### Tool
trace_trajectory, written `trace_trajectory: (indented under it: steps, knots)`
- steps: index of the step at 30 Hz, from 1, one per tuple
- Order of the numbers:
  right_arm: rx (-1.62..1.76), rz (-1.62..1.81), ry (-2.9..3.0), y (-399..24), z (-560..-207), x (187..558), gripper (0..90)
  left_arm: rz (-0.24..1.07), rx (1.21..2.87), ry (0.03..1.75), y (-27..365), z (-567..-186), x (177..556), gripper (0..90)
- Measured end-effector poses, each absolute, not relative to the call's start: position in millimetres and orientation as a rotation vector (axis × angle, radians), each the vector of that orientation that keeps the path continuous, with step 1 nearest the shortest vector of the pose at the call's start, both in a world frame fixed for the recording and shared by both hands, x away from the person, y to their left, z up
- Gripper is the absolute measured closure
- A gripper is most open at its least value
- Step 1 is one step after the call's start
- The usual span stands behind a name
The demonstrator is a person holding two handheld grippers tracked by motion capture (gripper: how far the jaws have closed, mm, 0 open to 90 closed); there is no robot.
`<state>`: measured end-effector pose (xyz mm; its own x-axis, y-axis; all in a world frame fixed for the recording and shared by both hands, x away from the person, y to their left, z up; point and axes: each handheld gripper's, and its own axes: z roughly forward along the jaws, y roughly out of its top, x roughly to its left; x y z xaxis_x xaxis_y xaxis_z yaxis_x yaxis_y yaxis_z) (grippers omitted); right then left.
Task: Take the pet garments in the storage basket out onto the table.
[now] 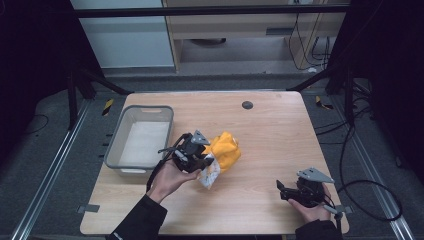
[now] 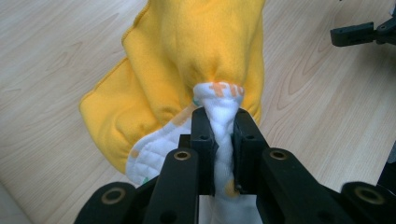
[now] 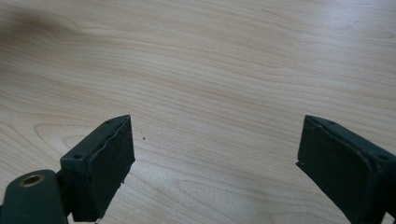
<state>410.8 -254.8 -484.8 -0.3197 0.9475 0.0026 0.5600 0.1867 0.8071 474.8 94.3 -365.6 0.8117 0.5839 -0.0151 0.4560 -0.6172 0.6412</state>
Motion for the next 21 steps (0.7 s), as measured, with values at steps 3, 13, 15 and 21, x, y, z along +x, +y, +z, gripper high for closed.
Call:
trace_trajectory:
  steps: [3,13,15,21]
  knots:
    - [1.407,0.995,1.957,-255.0,-484.8,410.9,10.7,0.243,2.348,0.751,89.4,-372.2,474.1,81.2]
    - [1.407,1.000,1.956,-255.7,-484.8,410.9,10.7,0.204,2.371,0.715,76.1,-390.6,473.5,81.2]
    - [1.401,0.997,1.956,-255.9,-485.0,411.1,10.7,0.202,2.382,0.703,73.6,-393.7,472.7,81.2]
    - [1.409,1.001,1.957,-255.7,-484.7,410.8,10.7,0.188,2.402,0.682,68.0,-405.1,471.4,81.1]
